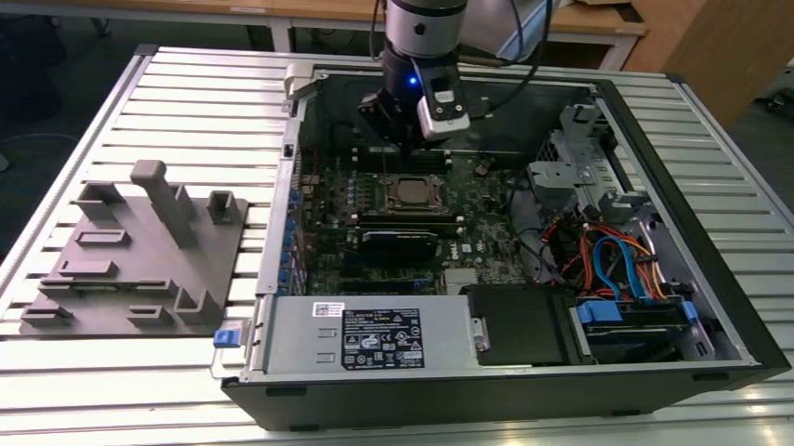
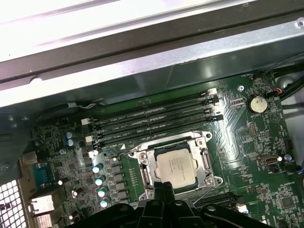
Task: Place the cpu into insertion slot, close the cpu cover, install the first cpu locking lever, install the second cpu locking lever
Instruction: 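Install the first cpu locking lever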
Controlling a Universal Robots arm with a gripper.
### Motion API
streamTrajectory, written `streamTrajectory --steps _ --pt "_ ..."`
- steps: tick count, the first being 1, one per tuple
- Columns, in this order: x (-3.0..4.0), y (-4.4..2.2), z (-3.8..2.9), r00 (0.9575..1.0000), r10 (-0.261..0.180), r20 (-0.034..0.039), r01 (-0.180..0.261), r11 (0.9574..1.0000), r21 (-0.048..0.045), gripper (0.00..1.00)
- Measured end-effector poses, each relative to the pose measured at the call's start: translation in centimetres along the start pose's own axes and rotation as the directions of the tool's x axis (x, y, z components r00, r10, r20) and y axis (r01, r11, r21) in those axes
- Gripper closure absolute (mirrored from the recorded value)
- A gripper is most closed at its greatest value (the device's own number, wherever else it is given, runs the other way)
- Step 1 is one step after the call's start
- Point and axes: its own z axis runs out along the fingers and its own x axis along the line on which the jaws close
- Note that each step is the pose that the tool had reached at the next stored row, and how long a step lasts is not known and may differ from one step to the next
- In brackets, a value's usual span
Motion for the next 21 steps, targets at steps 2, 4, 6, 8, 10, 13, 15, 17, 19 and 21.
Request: streamTrajectory --steps 2,4,6,8,10,13,15,17,19,21 --pt "0.02 0.00 0.02 0.9999 -0.010 0.0015 0.010 0.9999 -0.0006 0.90" --pt "0.03 -0.01 0.03 0.9992 -0.040 0.0007 0.040 0.9992 -0.0003 0.90" --pt "0.03 -0.02 0.05 0.9973 -0.074 -0.0004 0.074 0.9973 0.0001 0.90" --pt "0.02 -0.01 0.07 0.9947 -0.103 -0.0013 0.103 0.9947 0.0002 0.90" --pt "0.04 -0.02 0.08 0.9929 -0.119 -0.0017 0.119 0.9929 0.0002 0.90" --pt "0.05 -0.03 0.08 0.9924 -0.123 -0.0018 0.123 0.9924 0.0002 0.90" --pt "0.05 -0.03 0.08 0.9913 -0.131 -0.0021 0.131 0.9913 0.0003 0.90" --pt "0.05 -0.03 0.08 0.9913 -0.132 -0.0021 0.132 0.9913 0.0002 0.90" --pt "0.05 -0.03 0.08 0.9911 -0.133 -0.0021 0.133 0.9911 0.0002 0.90" --pt "0.05 -0.03 0.08 0.9911 -0.133 -0.0021 0.133 0.9911 0.0002 0.90"
